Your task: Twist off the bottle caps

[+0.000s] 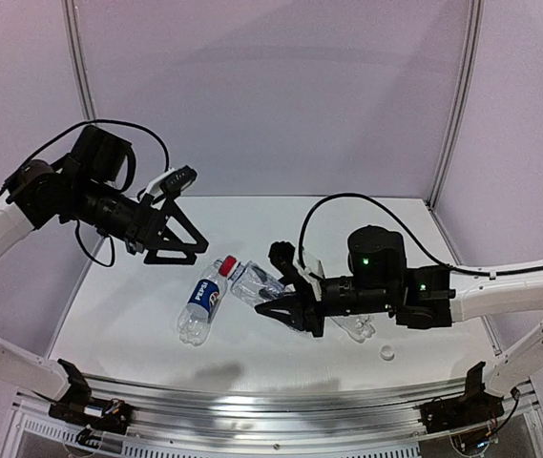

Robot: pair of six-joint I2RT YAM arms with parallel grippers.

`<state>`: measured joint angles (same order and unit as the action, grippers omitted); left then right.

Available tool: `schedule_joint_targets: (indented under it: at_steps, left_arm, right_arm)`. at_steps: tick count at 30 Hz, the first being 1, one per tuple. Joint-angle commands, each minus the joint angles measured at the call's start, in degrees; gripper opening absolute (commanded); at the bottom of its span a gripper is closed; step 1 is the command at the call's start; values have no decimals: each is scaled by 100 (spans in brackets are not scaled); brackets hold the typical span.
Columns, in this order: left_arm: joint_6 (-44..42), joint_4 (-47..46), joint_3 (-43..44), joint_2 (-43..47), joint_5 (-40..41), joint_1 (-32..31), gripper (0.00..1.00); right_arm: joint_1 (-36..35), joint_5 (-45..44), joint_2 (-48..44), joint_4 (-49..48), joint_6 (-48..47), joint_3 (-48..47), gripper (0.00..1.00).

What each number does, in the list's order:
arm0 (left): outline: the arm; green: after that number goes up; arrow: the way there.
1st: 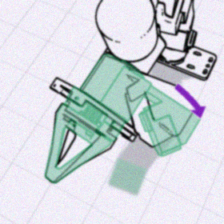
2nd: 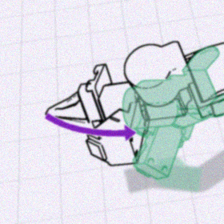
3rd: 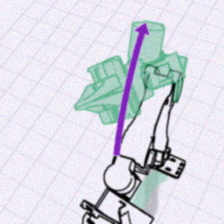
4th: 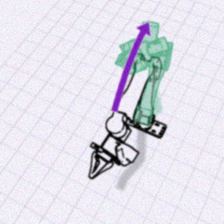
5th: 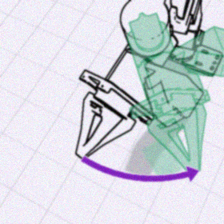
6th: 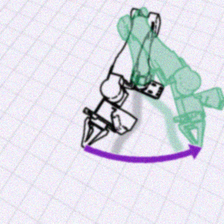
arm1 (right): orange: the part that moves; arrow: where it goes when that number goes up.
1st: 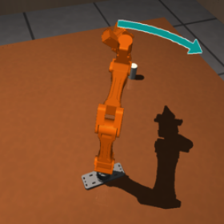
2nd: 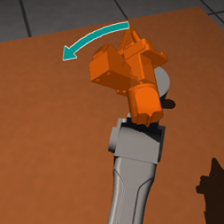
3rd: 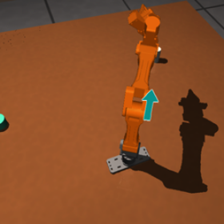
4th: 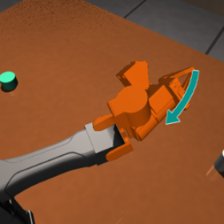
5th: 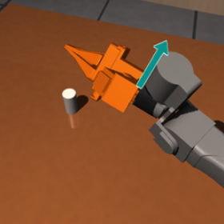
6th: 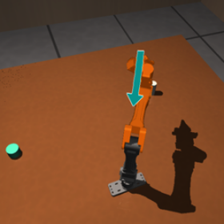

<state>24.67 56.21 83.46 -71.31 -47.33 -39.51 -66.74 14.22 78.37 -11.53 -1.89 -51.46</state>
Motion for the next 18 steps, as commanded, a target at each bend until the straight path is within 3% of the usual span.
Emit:
schedule_joint_targets:
  at_steps: [1,5,7,18]
  left_arm:
    - [545,-1672,-186,223,645,40,96]
    - [1360,-3442,-752,322,963,3,90]
    - [1524,-3896,-810,262,1125,-92,88]
    - [1595,-4363,-17,-715,1072,-608,80]
  right_arm:
    - [-41,-970,-412,-258,1375,126,11]
    - [-41,-1267,-668,-384,2065,186,6]
    - [-45,-1338,-766,-367,2165,174,5]
    - [-41,-1374,-1011,-344,2303,145,0]
